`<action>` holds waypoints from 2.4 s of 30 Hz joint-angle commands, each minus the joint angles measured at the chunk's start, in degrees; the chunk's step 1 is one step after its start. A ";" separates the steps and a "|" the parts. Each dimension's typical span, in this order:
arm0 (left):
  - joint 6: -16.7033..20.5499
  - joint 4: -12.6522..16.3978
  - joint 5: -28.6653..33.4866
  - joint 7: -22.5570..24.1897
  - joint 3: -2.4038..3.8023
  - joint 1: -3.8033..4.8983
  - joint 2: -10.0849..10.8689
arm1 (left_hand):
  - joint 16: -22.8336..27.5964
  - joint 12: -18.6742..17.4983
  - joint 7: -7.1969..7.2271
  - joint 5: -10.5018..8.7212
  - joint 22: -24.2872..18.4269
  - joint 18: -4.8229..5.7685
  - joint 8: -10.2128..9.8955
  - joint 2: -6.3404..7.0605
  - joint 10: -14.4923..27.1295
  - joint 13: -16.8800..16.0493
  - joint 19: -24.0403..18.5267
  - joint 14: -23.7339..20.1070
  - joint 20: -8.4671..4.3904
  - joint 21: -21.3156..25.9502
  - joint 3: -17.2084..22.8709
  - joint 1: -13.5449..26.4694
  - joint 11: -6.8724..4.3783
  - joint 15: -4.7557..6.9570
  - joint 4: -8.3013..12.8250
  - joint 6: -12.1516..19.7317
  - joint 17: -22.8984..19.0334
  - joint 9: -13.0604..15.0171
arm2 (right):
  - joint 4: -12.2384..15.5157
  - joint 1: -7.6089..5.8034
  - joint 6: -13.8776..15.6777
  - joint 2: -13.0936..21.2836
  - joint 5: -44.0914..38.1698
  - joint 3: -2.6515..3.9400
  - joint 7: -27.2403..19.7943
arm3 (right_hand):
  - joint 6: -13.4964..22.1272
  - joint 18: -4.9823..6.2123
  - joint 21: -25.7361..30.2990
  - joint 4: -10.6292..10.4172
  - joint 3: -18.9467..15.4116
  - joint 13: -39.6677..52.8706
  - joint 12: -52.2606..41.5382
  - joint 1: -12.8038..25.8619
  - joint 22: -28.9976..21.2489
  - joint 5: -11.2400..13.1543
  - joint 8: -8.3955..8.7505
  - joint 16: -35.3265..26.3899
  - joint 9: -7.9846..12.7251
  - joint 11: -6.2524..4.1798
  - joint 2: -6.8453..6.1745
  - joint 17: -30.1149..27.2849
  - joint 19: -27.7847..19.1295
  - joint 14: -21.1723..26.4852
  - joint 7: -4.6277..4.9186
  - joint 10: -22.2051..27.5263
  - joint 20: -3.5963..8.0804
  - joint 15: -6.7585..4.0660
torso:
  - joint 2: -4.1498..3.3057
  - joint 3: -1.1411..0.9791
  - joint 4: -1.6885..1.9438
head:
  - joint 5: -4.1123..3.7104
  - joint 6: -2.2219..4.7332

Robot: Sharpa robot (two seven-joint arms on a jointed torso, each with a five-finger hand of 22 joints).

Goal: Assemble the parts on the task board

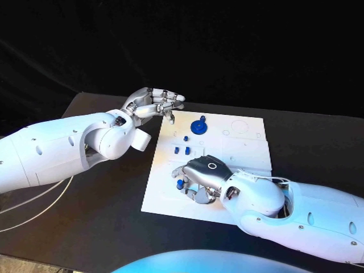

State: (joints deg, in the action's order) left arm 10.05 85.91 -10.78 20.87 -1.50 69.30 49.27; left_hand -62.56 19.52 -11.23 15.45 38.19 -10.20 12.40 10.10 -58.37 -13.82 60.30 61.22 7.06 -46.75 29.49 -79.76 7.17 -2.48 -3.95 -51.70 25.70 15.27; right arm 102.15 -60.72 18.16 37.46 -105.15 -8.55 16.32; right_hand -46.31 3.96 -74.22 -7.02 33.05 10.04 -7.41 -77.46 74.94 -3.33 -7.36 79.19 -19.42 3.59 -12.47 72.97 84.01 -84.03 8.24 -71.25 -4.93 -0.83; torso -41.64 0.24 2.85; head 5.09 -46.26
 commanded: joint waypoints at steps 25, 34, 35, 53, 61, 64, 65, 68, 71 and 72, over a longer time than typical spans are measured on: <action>-1.27 -0.11 0.05 0.24 -0.29 0.02 0.75 | -0.36 0.48 -0.13 0.04 -0.08 -0.34 0.20 -0.35 0.58 -0.11 0.07 -0.52 0.45 0.43 -0.34 0.05 -0.06 -0.09 -0.08 0.42 -0.12 -0.10 | 10.52 -5.60 9.68 24.81 43.70 1.11 -10.27 | -8.10 -2.09 -6.34 -3.62 -8.84 26.12 -23.33 3.06 12.12 -4.31 -6.21 3.11 -4.58 -1.62 0.84 2.55 3.37 -3.25 -1.14 -2.58 0.90 -1.34 | 0.75 0.18 -0.52 | -6.73 2.48; -1.36 -0.30 0.11 0.36 -0.48 0.00 0.64 | -0.37 0.56 -0.12 0.04 -0.09 -0.34 0.22 -0.34 0.63 -0.13 0.07 -0.54 0.45 0.45 -0.36 0.05 -0.06 -0.09 -0.08 0.44 -0.14 -0.10 | 11.73 -5.86 7.31 32.33 39.04 0.11 -3.85 | -8.76 -3.29 -12.49 -8.05 -15.15 67.87 -67.81 5.55 14.18 -7.22 -10.57 6.96 -12.33 -2.42 2.03 8.71 5.11 -4.49 -2.37 -11.74 1.76 -1.98 | 1.27 0.43 -1.27 | -10.79 2.09; -1.36 -0.31 0.11 0.38 -0.49 0.00 0.63 | -0.37 0.56 -0.12 0.04 -0.09 -0.34 0.22 -0.34 0.63 -0.13 0.07 -0.54 0.45 0.45 -0.36 0.05 -0.06 -0.09 -0.08 0.44 -0.14 -0.10 | 12.06 -5.70 7.24 32.94 37.12 -0.01 -2.60 | -8.69 -3.42 -13.10 -8.36 -15.61 69.10 -69.16 5.44 14.34 -7.07 -10.66 7.25 -12.80 -2.39 2.01 9.23 5.27 -4.57 -2.40 -12.21 1.78 -1.96 | 1.32 0.43 -1.37 | -10.96 2.06; -1.48 -0.18 0.17 0.50 -0.51 -0.01 0.85 | -0.37 0.56 -0.12 0.04 -0.09 -0.34 0.22 -0.34 0.63 -0.13 0.07 -0.54 0.45 0.45 -0.36 0.05 -0.06 -0.09 -0.08 0.44 -0.14 -0.10 | 12.50 -0.56 8.83 30.73 20.76 -0.57 10.19 | -7.92 -3.96 -15.78 -9.71 -20.07 71.29 -71.10 8.36 15.06 -6.10 -9.97 8.51 -14.45 -2.17 1.90 11.59 5.99 -4.95 -2.25 -12.67 1.58 -1.74 | 1.43 0.56 -1.77 | -11.59 1.19; -1.50 -0.10 0.17 0.47 -0.51 -0.01 1.02 | -0.40 0.74 -0.11 0.05 -0.11 -0.35 0.27 -0.39 0.69 -0.18 0.06 -0.56 0.46 0.49 -0.37 0.07 -0.07 -0.09 -0.12 0.43 -0.19 -0.11 | 11.58 0.42 7.90 29.15 18.84 -0.58 11.91 | -7.82 -3.96 -15.78 -9.73 -21.04 71.32 -70.99 9.11 15.06 -6.14 -9.80 8.57 -14.69 -2.14 2.22 11.68 5.99 -4.95 -2.24 -12.57 1.54 -1.70 | 1.46 0.56 -1.81 | -11.28 1.01; -1.53 -0.08 0.17 0.47 -0.51 -0.01 1.07 | -0.40 0.74 -0.11 0.05 -0.11 -0.35 0.27 -0.39 0.69 -0.18 0.06 -0.56 0.46 0.49 -0.37 0.07 -0.07 -0.09 -0.12 0.43 -0.19 -0.11 | 11.34 0.73 7.43 28.62 18.48 -0.58 12.33 | -7.82 -3.96 -15.78 -9.73 -21.34 71.39 -71.03 9.29 15.06 -6.42 -9.76 8.59 -14.79 -2.14 2.40 11.72 5.99 -4.95 -2.24 -12.58 1.53 -1.70 | 1.48 0.56 -1.86 | -11.14 0.96; -1.54 -0.07 0.17 0.46 -0.51 -0.01 1.08 | -0.40 0.74 -0.11 0.05 -0.11 -0.35 0.27 -0.39 0.69 -0.18 0.06 -0.56 0.46 0.49 -0.37 0.07 -0.07 -0.09 -0.12 0.43 -0.19 -0.11 | 11.27 0.83 7.31 28.44 18.35 -0.58 12.51 | -7.82 -3.96 -15.78 -9.72 -21.41 71.34 -70.95 9.32 15.06 -6.49 -9.75 8.61 -14.81 -2.14 2.45 11.76 5.99 -4.96 -2.24 -12.54 1.53 -1.70 | 1.49 0.57 -1.86 | -11.14 0.93; -1.59 -0.07 0.17 0.47 -0.51 -0.01 1.09 | -0.40 0.74 -0.11 0.05 -0.11 -0.35 0.27 -0.39 0.69 -0.18 0.06 -0.56 0.46 0.49 -0.37 0.07 -0.07 -0.09 -0.12 0.43 -0.19 -0.11 | 11.09 1.03 7.11 28.03 18.00 -0.58 12.93 | -7.81 -3.96 -15.78 -9.72 -21.47 71.26 -70.82 9.35 15.06 -6.55 -9.74 8.63 -14.83 -2.14 2.48 11.81 5.99 -4.97 -2.24 -12.47 1.53 -1.69 | 1.48 0.53 -1.84 | -11.13 0.94; -1.61 -0.06 0.17 0.46 -0.51 -0.01 1.11 | -0.41 0.81 -0.11 0.05 -0.12 -0.35 0.29 -0.41 0.73 -0.19 0.07 -0.57 0.46 0.50 -0.39 0.11 -0.07 -0.09 -0.16 0.43 -0.21 -0.11 | 10.86 1.15 6.94 27.49 17.68 -0.58 13.39 | -7.80 -3.96 -15.78 -9.72 -21.60 71.25 -70.80 9.41 15.06 -6.64 -9.71 8.62 -14.86 -2.14 2.51 11.78 5.99 -4.96 -2.24 -12.45 1.52 -1.69 | 1.48 0.53 -1.81 | -11.15 0.88; -1.62 -0.05 0.17 0.46 -0.51 -0.01 1.12 | -0.41 0.81 -0.11 0.05 -0.12 -0.35 0.29 -0.41 0.73 -0.19 0.07 -0.57 0.46 0.50 -0.39 0.11 -0.07 -0.09 -0.16 0.43 -0.21 -0.11 | 10.77 1.17 6.86 27.34 17.59 -0.58 13.48 | -7.80 -3.96 -15.78 -9.72 -21.60 71.25 -70.79 9.42 15.06 -6.64 -9.71 8.62 -14.86 -2.13 2.51 11.77 5.99 -4.96 -2.24 -12.44 1.52 -1.69 | 1.48 0.55 -1.83 | -11.13 0.88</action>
State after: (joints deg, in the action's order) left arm 9.42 85.67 -10.76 20.77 -2.05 69.27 50.41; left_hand -62.79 20.13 -11.23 15.45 38.13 -10.20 12.40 10.10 -57.95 -13.95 60.30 61.01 7.07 -46.53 29.33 -79.77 7.17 -2.69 -4.12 -51.70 25.57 15.24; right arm 113.03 -59.66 26.38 64.97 -85.59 -9.11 28.14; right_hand -54.61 0.38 -89.75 -16.75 11.91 74.95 -78.19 -68.68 74.95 -9.62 -17.44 87.48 -34.23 1.24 -9.88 74.92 84.01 -84.13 5.96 -83.63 -3.49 -2.38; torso -40.17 0.79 1.02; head -6.05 -45.35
